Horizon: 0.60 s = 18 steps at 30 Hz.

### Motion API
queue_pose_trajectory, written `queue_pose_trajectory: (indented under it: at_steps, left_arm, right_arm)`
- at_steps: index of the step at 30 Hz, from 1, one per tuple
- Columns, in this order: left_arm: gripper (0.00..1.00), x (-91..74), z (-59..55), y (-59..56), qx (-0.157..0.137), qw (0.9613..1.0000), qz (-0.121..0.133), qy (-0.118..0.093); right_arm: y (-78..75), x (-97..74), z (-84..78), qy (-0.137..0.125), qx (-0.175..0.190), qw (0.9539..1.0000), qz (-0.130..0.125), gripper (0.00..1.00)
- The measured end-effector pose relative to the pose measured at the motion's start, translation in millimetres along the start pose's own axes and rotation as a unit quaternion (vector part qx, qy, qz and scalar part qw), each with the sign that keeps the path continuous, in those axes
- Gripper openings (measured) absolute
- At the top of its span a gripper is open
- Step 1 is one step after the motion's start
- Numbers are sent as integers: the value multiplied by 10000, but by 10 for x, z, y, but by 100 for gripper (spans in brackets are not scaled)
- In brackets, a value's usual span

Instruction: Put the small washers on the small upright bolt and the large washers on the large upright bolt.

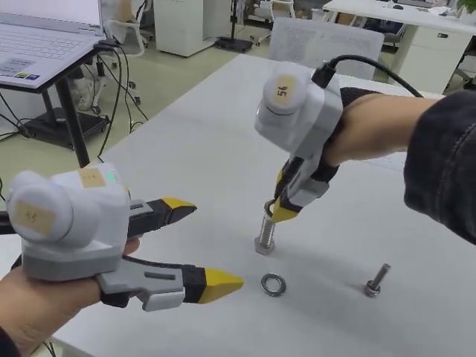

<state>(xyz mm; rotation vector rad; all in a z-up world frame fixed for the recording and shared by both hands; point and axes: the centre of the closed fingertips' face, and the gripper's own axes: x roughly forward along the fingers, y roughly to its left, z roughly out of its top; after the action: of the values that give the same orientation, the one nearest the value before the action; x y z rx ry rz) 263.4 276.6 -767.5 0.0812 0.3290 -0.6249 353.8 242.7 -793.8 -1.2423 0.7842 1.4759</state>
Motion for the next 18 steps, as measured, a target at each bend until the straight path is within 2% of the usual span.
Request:
queue_pose_trajectory:
  at_steps: [18]
  left_arm:
    - [73, 5, -15, 42, -17, 10000, 18, 22]
  right_arm:
    - [-32, 144, -9, 30, 65, 9999, 143, 22]
